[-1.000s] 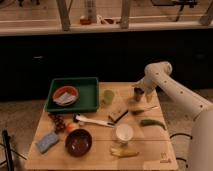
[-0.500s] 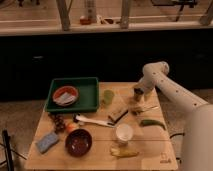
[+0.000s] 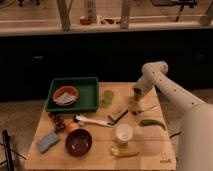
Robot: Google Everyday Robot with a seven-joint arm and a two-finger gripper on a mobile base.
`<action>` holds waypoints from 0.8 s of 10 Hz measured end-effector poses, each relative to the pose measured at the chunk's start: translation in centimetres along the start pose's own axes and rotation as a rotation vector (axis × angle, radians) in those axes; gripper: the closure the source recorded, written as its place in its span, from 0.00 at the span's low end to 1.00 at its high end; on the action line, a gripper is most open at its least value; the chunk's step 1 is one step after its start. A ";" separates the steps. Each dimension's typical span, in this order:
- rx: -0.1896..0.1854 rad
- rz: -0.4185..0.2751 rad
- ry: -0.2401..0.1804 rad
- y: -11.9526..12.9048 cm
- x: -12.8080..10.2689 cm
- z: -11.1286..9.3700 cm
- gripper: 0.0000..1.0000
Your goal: Stack cups on top of each other
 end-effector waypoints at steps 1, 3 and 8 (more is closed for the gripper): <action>-0.001 -0.001 0.001 0.0 0.0 -0.1 1.00; -0.004 0.000 0.000 0.1 0.0 -0.1 1.00; 0.041 -0.058 -0.012 -1.4 -0.8 -3.9 1.00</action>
